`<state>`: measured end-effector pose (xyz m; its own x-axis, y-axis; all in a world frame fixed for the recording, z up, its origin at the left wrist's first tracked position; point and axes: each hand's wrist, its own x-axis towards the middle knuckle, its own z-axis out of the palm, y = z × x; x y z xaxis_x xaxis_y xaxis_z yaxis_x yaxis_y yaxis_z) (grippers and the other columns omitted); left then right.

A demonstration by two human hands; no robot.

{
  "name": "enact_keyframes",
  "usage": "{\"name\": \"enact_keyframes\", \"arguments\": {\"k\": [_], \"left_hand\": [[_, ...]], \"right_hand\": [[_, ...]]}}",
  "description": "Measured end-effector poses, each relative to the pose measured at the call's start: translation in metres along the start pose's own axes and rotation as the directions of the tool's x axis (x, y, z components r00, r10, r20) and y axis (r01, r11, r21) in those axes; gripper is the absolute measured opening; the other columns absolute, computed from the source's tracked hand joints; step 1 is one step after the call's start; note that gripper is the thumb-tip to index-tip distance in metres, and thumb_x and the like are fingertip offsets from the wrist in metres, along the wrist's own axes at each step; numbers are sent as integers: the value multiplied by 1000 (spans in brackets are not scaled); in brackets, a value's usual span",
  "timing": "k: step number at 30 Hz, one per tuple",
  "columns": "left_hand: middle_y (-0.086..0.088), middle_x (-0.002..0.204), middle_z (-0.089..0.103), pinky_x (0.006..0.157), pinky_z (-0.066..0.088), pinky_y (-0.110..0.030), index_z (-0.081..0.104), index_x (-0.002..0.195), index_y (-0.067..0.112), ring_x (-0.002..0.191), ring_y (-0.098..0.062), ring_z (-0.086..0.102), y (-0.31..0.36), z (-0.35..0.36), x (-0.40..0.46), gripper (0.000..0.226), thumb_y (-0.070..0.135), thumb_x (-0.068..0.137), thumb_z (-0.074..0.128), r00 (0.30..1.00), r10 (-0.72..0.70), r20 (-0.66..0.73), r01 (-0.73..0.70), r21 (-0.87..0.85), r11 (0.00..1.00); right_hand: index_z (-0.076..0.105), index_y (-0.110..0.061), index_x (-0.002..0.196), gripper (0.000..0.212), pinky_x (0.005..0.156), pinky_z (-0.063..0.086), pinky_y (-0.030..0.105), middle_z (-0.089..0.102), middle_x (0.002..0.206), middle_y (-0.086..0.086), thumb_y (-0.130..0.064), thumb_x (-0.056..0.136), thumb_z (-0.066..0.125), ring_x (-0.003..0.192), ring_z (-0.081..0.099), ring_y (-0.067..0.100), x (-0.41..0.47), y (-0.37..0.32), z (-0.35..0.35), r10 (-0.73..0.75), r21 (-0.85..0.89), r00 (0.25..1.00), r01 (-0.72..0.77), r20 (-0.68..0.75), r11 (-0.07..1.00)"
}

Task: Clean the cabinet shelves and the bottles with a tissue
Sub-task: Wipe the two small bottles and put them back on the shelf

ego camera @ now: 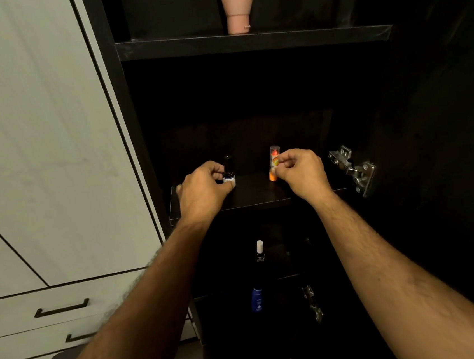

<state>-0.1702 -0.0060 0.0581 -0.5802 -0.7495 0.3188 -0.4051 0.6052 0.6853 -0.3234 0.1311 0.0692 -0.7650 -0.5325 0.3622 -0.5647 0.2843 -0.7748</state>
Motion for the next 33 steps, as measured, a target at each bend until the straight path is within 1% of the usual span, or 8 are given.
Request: {"name": "enact_keyframes", "arguments": {"k": [4, 12, 16, 22, 26, 29, 31, 33], "left_hand": [[25, 84, 51, 99, 44, -48, 59, 116, 32, 101, -5, 58, -1, 2, -2, 39, 39, 81, 74, 1000, 4, -10, -4, -8, 1000], [22, 94, 51, 103, 39, -49, 57, 121, 30, 104, -8, 58, 4, -1, -6, 41, 39, 84, 71, 1000, 2, -10, -1, 22, 1000], [25, 85, 50, 104, 38, -49, 57, 121, 31, 102, -7, 58, 6, -2, -7, 40, 40, 84, 70, 1000, -7, -14, 7, 28, 1000], [17, 101, 61, 106, 33, -47, 55, 125, 31, 108, -10, 57, 9, -2, -9, 42, 40, 86, 68, 999, -19, -33, 20, 54, 998], [16, 102, 65, 107, 33, -47, 54, 127, 31, 109, -10, 58, 8, -2, -11, 44, 38, 86, 69, 999, -17, -33, 19, 46, 999], [12, 110, 65, 103, 41, -49, 53, 128, 30, 108, -11, 59, 7, -3, -11, 50, 38, 83, 72, 999, -18, -46, 19, 6, 1000], [9, 115, 63, 99, 46, -47, 54, 128, 29, 106, -11, 59, 7, -5, -15, 51, 37, 82, 73, 994, 13, -108, -13, -4, 1000], [7, 117, 62, 93, 50, -36, 56, 126, 26, 99, -7, 59, 11, -8, -24, 45, 33, 85, 71, 980, 69, -185, -77, -36, 996]], "right_hand": [[71, -21, 97, 16, 68, 48, 14, 65, 79, -13, -15, 82, 75, 77, 63, 0, 1, 4, 1, -14, 6, 1000, 14, 0, 1000], [70, -21, 93, 12, 68, 49, 15, 66, 81, -10, -16, 83, 75, 77, 64, 2, 1, 6, 2, -2, -3, 1000, 2, 13, 1000], [70, -20, 90, 11, 70, 52, 16, 66, 80, -11, -16, 82, 76, 76, 64, 1, 0, 7, 1, 0, 2, 1000, 0, 13, 1000], [70, -20, 87, 9, 68, 51, 15, 67, 79, -10, -15, 82, 76, 75, 64, 1, -1, 6, 1, 2, 4, 1000, -2, 17, 1000], [71, -20, 88, 9, 69, 51, 15, 67, 80, -11, -15, 82, 76, 76, 64, 0, -3, 5, 0, -3, 1, 1000, 3, 12, 1000], [72, -19, 95, 15, 72, 52, 15, 67, 83, -12, -16, 81, 77, 78, 63, -1, -3, 6, 0, 1, -25, 1000, 0, 22, 1000], [72, -17, 103, 26, 77, 52, 16, 68, 93, -10, -18, 78, 80, 84, 64, 0, -3, 9, -1, 10, -45, 1000, -9, 18, 999], [69, -14, 112, 36, 77, 48, 14, 68, 103, -5, -20, 77, 81, 92, 63, 4, -5, 11, -4, 18, -52, 999, -20, -27, 998]]}}
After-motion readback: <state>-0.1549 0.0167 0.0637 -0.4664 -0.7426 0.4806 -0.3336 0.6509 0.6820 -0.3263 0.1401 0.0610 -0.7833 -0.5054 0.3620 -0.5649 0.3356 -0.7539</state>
